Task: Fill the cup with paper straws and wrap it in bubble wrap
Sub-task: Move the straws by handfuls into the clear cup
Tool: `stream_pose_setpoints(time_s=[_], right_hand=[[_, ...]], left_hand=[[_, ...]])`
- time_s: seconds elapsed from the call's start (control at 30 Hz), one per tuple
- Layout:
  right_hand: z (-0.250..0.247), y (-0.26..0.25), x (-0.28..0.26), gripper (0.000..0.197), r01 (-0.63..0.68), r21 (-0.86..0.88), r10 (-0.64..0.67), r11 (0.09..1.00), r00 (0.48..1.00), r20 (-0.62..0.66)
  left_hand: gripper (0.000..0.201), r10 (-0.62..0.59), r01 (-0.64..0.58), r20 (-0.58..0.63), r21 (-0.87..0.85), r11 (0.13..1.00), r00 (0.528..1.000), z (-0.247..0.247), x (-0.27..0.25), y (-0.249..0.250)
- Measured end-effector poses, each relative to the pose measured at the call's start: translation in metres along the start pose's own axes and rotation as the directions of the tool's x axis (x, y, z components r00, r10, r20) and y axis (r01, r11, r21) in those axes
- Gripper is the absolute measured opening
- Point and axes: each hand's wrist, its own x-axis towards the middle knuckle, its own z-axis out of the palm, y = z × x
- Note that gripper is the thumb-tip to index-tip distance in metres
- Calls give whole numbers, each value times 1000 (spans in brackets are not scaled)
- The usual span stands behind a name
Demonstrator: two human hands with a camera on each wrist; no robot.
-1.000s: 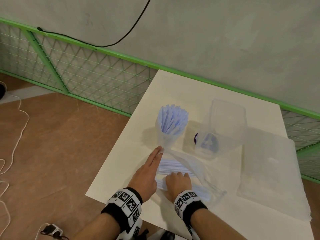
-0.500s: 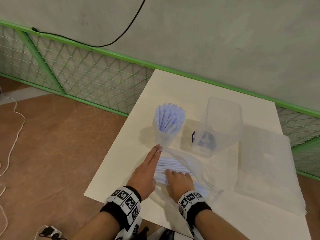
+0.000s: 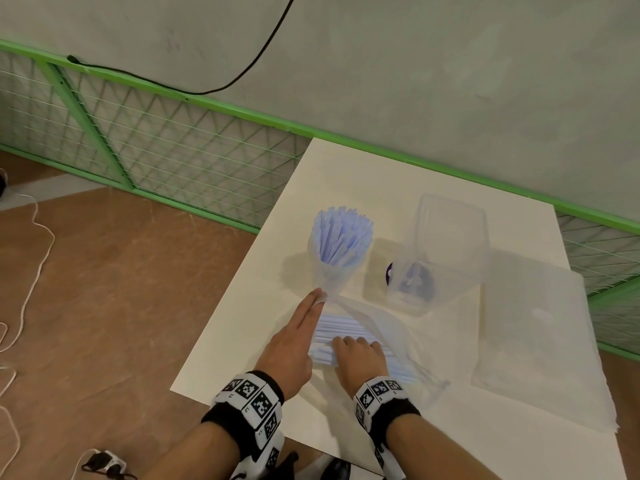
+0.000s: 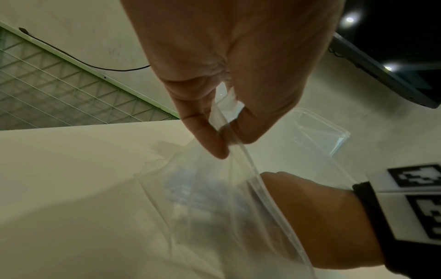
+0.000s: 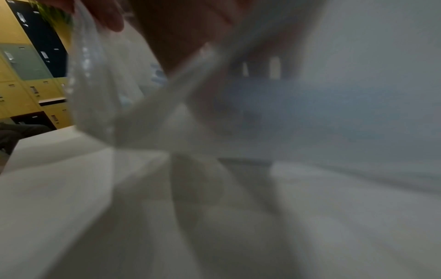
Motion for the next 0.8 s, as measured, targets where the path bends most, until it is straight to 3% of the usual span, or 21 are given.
stream_pose_setpoints(time_s=[0.37,0.5,0.6,0.67,0.73,0.8], right_hand=[[-8,2,-6,37,43,-41,-41,998,998,39],[-11,17,-19,33,57,135,-59,989,998,8],[-18,25,-29,14,10,341,-3,940,1000,-22],[-23,28,-32,25,-17,416,48,909,997,-64],[-33,25,-38,38,38,561,78,827,980,-182],[-42,20,-44,41,69,797,238,601,936,-261]], left_hand=[[105,-6,6,1,17,1000,1000,0,3,-3],[106,-10,10,0,23,1000,1000,1,3,-6],[105,-1,1,-8,13,1000,1000,2,5,-7],[105,7,-7,-13,3,1000,1000,4,6,-7],[105,24,-24,-19,-11,1000,1000,4,8,-7],[104,33,-33,-30,-18,999,999,4,9,-7]])
